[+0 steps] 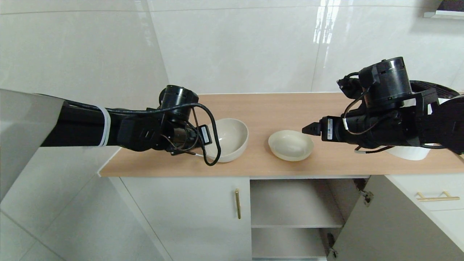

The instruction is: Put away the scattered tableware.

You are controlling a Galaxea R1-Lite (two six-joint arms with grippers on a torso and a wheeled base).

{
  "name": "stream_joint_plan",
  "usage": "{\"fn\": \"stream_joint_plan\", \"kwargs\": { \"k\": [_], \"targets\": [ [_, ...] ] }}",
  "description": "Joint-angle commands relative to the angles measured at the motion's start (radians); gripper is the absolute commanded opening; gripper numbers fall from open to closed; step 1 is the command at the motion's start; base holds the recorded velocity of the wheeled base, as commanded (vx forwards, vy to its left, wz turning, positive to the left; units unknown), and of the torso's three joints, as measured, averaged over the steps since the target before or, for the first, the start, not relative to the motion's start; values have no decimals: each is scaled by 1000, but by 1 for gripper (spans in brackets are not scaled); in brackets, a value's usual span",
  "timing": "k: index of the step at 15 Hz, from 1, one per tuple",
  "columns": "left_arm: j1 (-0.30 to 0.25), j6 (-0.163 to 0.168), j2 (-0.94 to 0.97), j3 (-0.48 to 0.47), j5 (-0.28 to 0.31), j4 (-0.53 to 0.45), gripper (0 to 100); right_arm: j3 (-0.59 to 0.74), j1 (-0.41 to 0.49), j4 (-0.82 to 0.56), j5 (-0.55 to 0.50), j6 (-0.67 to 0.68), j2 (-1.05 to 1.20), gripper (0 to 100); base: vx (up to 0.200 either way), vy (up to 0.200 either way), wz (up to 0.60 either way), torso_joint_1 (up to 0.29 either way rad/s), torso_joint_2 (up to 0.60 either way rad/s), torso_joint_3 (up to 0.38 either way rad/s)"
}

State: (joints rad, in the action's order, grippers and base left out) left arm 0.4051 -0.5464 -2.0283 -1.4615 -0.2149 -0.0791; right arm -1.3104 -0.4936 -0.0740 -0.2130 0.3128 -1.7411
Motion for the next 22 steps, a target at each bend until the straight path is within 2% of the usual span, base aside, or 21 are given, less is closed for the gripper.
{"fn": "stream_joint_plan", "kwargs": {
  "k": [1, 3, 5, 7, 8, 12, 14, 22],
  "targets": [
    [0, -1, 138, 46, 0, 1, 0, -6, 0, -1, 0, 0, 3, 100, 0, 0, 0, 0, 0, 0],
    [0, 6, 270, 109, 12, 2, 0, -10, 0, -1, 0, 0, -8, 100, 0, 0, 0, 0, 0, 0],
    [0, 36, 393, 179, 106, 2, 0, -23, 3, -3, -28, 0, -41, 100, 0, 0, 0, 0, 0, 0],
    [-2, 49, 470, 224, 212, 2, 0, -49, 3, -3, -97, 2, -92, 100, 0, 0, 0, 0, 0, 0],
    [-2, 54, 485, 234, 232, 2, 0, -59, 3, -3, -121, 2, -117, 100, 0, 0, 0, 0, 0, 0],
    [-2, 60, 494, 239, 239, 2, 0, -124, 17, -1, -184, 22, -250, 100, 0, 0, 0, 0, 0, 0],
    [-2, 60, 496, 242, 238, 2, 0, -148, 23, -1, -183, 63, -281, 100, 0, 0, 0, 0, 0, 0],
    [-2, 60, 497, 247, 239, 2, 0, -173, 64, 2, -171, 69, -325, 100, 0, 0, 0, 0, 0, 0]
  ]
}}
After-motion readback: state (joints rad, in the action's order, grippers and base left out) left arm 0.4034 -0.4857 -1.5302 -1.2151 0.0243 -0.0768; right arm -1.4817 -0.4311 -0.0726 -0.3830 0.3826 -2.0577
